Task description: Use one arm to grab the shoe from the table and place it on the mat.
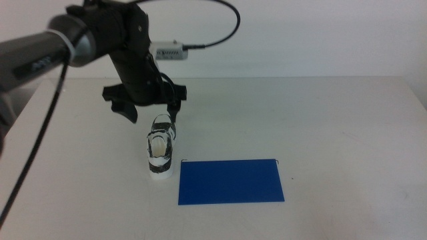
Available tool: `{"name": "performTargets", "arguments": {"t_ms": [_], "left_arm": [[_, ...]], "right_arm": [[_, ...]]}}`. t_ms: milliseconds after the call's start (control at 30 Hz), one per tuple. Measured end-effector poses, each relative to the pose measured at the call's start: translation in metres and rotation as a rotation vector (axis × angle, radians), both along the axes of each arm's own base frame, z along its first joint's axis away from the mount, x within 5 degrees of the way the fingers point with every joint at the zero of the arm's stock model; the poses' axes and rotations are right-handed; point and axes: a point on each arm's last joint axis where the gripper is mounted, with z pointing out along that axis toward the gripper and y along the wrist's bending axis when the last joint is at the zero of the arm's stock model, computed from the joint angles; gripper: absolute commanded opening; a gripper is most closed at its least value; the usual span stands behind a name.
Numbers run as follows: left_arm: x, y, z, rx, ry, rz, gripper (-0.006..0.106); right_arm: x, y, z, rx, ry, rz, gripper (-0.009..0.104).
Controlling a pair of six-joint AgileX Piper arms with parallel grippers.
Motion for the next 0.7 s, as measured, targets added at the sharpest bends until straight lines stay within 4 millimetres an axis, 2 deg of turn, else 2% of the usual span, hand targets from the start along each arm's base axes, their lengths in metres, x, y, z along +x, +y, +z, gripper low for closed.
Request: {"name": "performTargets", "arguments": {"t_ms": [267,433,567,700], "left_arm": [[0.009,-0.005,-0.034,-0.001,0.059,0.006,0.093],[0.013,-0.008,-0.052,-0.001,0.09,0.01,0.087],[0.014,-0.009,-0.06,-0.008,0.102,0.014,0.075],[0.014,-0.009,-0.061,-0.009,0.106,0.015,0.051]], "right_arm": [[0.0,0.0,0.0,0.0,0.0,0.0,0.066],[0.0,0.0,0.0,0.0,0.0,0.0,0.066],[0.0,0.0,0.0,0.0,0.0,0.0,0.066],[0.0,0.0,0.0,0.0,0.0,0.0,0.066]]}}
